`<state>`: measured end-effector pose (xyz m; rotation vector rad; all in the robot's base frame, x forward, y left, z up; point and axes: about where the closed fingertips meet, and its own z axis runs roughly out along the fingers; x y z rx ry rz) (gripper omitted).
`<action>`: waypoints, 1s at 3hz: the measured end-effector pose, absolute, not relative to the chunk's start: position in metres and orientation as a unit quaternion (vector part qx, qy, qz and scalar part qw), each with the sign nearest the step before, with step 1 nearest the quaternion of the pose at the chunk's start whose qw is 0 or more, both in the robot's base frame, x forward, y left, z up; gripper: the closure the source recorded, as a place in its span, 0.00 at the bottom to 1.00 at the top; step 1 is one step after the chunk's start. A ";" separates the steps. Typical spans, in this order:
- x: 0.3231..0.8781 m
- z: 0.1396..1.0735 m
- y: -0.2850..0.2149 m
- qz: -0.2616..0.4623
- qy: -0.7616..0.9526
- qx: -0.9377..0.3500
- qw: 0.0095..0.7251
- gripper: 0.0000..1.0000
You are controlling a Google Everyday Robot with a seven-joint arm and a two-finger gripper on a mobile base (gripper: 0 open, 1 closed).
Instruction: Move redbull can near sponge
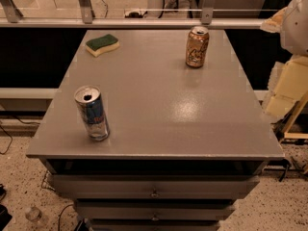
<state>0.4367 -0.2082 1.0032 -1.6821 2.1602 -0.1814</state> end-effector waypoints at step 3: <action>0.431 0.979 -0.197 -0.007 0.767 -0.590 0.252 0.00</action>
Offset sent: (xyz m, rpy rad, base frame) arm -0.0027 0.0058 -0.0258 0.1770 -0.0027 0.0106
